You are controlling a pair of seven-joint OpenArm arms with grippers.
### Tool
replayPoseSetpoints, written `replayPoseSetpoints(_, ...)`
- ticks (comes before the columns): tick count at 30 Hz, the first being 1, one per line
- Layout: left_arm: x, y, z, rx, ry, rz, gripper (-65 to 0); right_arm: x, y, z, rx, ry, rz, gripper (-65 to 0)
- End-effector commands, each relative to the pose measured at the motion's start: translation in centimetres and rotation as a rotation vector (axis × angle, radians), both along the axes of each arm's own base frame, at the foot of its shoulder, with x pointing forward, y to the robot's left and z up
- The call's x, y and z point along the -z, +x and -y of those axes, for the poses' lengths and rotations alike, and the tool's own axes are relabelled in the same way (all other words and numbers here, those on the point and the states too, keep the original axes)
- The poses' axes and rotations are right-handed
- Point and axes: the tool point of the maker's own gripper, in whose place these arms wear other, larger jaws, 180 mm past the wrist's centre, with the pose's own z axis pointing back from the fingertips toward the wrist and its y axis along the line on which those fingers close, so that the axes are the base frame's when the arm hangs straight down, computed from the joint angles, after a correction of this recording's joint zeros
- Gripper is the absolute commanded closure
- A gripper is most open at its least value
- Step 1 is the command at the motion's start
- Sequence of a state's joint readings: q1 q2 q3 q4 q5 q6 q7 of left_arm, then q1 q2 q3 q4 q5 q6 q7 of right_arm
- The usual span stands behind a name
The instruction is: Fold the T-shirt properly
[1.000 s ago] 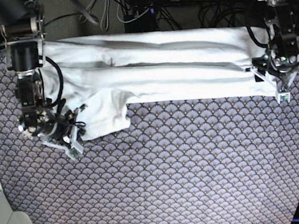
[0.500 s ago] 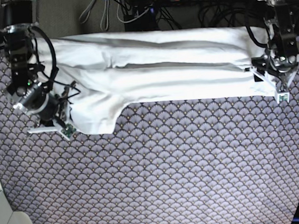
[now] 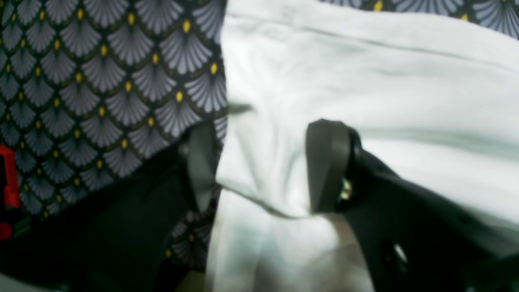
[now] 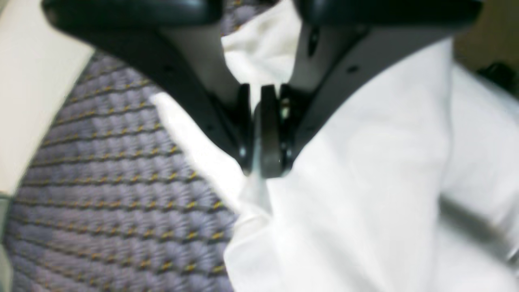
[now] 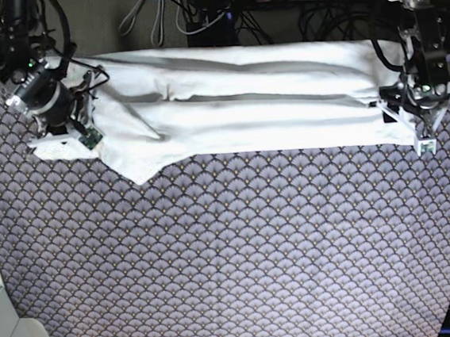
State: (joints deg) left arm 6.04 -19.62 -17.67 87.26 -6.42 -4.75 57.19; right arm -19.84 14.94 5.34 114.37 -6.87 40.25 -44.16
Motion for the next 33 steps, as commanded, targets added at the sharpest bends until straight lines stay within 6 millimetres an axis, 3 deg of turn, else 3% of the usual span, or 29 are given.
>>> replayPoseSetpoints(1, -1.1, 0.8, -0.8, 0.002, 0.027, 0.03, -34.7, -0.7, 0.1, 0.7, 0.002, -0.014, 0.021, 0.0)
replayPoseSetpoints(8, -1.1, 0.7, -0.8, 0.002, 0.028, 0.028, -34.8, 0.6, -2.1, 1.1, 0.002, -0.025, -0.04, 0.0)
replayPoseSetpoints(16, -1.0, 0.6, -0.9, -0.002, 0.028, 0.024, -34.8, -0.2, -1.9, 4.7, 0.097, -0.067, -0.017, 0.0)
replayPoseSetpoints(21, -0.9, 0.2, -1.1, 0.004, 0.032, 0.013, -34.8, -0.3, -1.9, 5.1, 0.107, -0.071, -0.015, 0.0)
replayPoseSetpoints(33, -0.9, -0.1, -1.4, 0.002, 0.041, 0.011, -34.8, -0.4, -1.6, 4.9, 0.108, -0.066, -0.007, -24.5)
